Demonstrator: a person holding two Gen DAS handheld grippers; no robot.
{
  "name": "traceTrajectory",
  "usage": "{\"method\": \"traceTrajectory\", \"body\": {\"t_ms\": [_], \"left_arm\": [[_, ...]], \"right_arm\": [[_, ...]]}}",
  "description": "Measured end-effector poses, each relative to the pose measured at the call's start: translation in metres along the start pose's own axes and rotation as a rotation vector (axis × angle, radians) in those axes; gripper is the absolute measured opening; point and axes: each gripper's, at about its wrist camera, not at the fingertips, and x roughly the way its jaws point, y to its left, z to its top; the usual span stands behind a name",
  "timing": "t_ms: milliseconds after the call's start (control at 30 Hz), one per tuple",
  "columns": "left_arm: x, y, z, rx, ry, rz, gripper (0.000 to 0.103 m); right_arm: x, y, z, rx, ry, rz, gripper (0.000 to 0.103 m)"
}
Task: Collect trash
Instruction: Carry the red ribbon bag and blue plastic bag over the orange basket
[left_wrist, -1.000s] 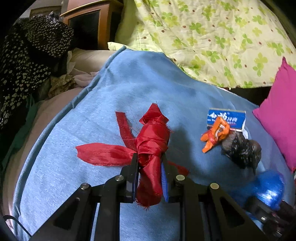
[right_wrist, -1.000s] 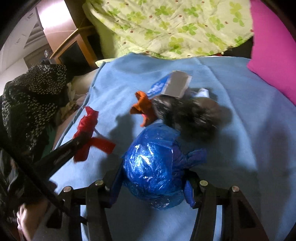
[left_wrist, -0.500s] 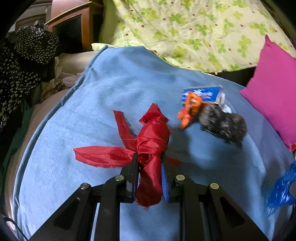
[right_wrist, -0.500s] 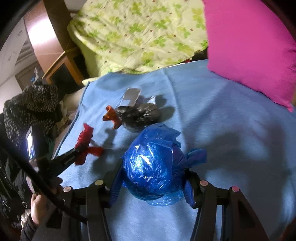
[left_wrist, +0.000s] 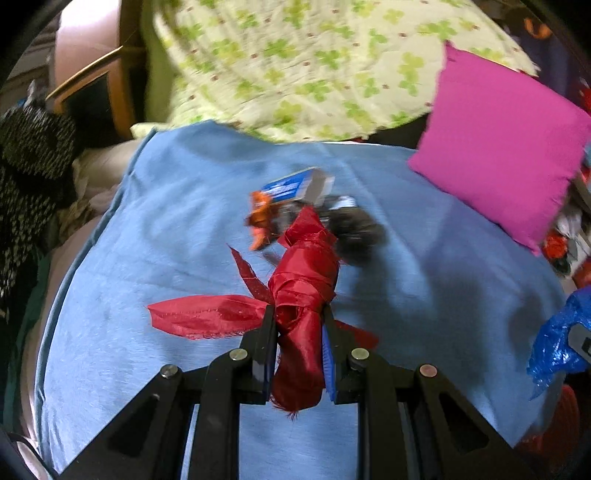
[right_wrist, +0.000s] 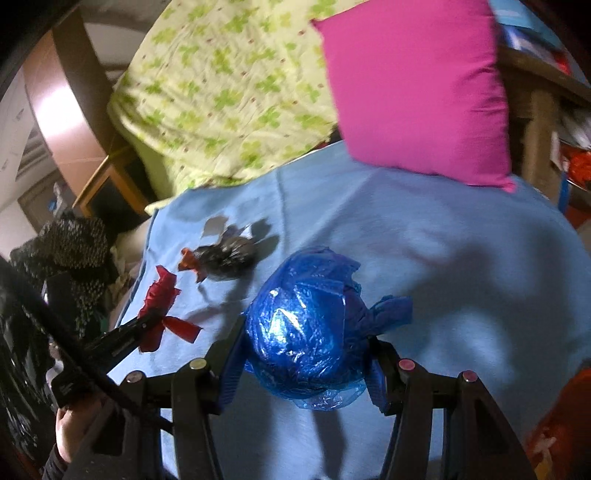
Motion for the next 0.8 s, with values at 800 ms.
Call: {"method": "traceTrajectory", "body": {"t_ms": [800], "left_arm": [[-0.044, -0.147, -0.022, 0.245, -0.013, -0.192, 0.022]], "right_arm": [[-0.126, -0.163, -0.071, 0.235, -0.07, -0.276, 0.059]]}}
